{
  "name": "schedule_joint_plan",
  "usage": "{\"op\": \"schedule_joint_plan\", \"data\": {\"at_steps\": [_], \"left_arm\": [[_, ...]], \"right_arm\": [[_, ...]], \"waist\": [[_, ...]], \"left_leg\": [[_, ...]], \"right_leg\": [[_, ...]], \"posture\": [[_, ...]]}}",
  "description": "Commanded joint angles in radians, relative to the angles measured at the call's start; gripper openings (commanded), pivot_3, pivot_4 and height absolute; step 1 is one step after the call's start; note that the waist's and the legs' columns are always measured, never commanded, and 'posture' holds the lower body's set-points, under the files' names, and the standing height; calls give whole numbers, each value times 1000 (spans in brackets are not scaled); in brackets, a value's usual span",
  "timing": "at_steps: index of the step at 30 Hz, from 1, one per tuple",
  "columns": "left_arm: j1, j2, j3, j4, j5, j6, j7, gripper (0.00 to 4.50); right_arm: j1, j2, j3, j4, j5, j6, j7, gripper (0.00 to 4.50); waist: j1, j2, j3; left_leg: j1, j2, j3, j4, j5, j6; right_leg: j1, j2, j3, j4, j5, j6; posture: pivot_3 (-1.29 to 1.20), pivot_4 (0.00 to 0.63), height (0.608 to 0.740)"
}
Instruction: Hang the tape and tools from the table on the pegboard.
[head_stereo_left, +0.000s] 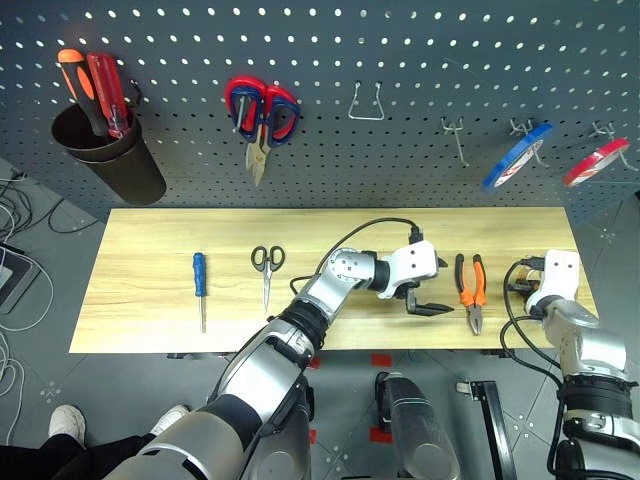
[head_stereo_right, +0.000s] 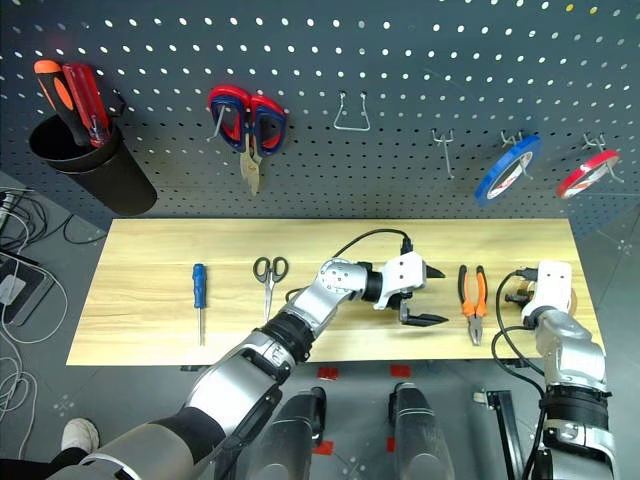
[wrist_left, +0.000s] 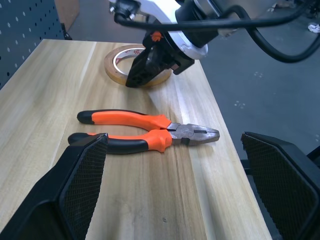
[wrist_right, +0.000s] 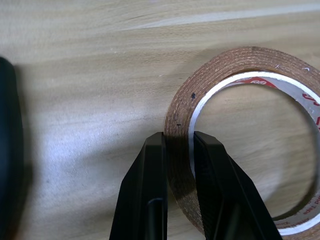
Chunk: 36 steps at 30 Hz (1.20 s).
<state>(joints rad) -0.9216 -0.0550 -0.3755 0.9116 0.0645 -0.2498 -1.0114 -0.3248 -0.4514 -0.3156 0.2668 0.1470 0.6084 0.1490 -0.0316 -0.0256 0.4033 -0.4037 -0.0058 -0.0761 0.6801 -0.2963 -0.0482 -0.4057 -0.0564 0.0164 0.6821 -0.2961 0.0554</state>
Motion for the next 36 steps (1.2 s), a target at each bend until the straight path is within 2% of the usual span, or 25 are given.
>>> {"op": "schedule_joint_plan", "data": {"at_steps": [1,5,11,14,18,22,29,36], "left_arm": [[10,-18,15,-74,-17,-1,-2,4500],[73,2,23,-214,-42,58,-18,4500],[256,93,29,-610,-90,261,-17,4500],[374,168,72,-847,-128,400,21,4500],[473,260,128,-1056,-161,506,72,4500],[540,293,232,-1241,-212,632,188,4500],[561,233,262,-1317,-202,666,383,4500],[530,192,219,-1275,-185,641,479,4500]], "right_arm": [[68,-18,65,-97,-47,-33,20,459],[140,-24,127,-240,-80,-60,37,459],[266,-9,214,-486,-152,-121,15,459],[325,9,254,-579,-212,-185,-22,459],[357,18,304,-613,-295,-308,-54,459],[357,40,372,-640,-385,-464,-101,459],[255,63,420,-563,-476,-660,-142,459],[143,73,393,-446,-455,-766,-133,459]], "waist": [[0,0,0],[-3,3,-2],[-4,9,-11],[-6,14,-31],[-1,15,-59],[2,15,-97],[24,11,-146],[47,9,-178]], "left_leg": [[0,0,0,0,0,-1],[-3,0,0,0,2,-3],[-6,1,-2,0,3,-5],[-13,1,-4,0,4,-7],[-14,0,-4,0,6,-10],[-13,0,-4,-1,6,-10],[-13,-2,-3,-1,6,-10],[-12,-2,-3,-1,6,-10]], "right_leg": [[0,0,0,0,0,0],[-3,0,0,0,0,0],[-7,0,0,1,0,0],[-15,-1,0,2,0,0],[-16,-1,-1,4,0,0],[-15,-2,-1,2,0,0],[-13,-2,-2,0,0,0],[-12,-1,-2,0,0,0]], "posture": [[2,406,740],[-16,363,740],[-19,303,740],[-11,273,740],[0,246,740],[34,204,740],[88,168,740],[115,149,740]]}}
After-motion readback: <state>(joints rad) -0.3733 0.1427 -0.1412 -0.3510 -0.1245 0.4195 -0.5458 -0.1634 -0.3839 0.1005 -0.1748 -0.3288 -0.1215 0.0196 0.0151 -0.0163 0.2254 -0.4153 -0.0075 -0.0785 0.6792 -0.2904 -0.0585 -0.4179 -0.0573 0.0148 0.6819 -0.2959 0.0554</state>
